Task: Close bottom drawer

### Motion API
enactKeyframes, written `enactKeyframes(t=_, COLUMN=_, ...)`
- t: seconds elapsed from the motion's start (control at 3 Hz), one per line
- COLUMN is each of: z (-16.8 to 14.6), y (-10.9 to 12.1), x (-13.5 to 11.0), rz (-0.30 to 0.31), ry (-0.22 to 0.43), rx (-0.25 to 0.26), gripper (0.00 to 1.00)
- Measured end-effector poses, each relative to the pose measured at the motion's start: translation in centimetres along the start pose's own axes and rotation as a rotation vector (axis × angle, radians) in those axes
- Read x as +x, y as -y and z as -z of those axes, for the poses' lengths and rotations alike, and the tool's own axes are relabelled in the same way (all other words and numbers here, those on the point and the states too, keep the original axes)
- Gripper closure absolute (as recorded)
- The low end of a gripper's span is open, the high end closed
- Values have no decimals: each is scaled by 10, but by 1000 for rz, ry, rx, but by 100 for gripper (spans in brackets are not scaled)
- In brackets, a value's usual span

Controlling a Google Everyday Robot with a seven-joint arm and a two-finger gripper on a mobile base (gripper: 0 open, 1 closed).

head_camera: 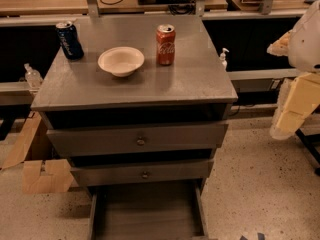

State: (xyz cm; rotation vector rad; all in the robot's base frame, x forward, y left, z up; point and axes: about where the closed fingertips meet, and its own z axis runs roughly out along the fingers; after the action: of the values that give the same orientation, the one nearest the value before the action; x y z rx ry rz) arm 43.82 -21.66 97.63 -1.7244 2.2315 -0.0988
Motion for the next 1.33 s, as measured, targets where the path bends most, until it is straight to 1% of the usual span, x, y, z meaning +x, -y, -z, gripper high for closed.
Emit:
enactKeyframes(t=0.33, z=2, y=1, x=-2, rz=0, ry=1, rx=11, gripper=0)
enactKeyframes(t=0.67, z=-15, y=-1, x=-1, rz=-3, ry=33, rx=23, gripper=0)
enactKeyframes(t=1.0, z=-57, y=-30, x=7, rz=5, ry=93, rx=33, gripper=0)
enactKeyframes(t=1.33, z=-134, y=-64, x=26, rz=12, ry=108, rx=8, gripper=0)
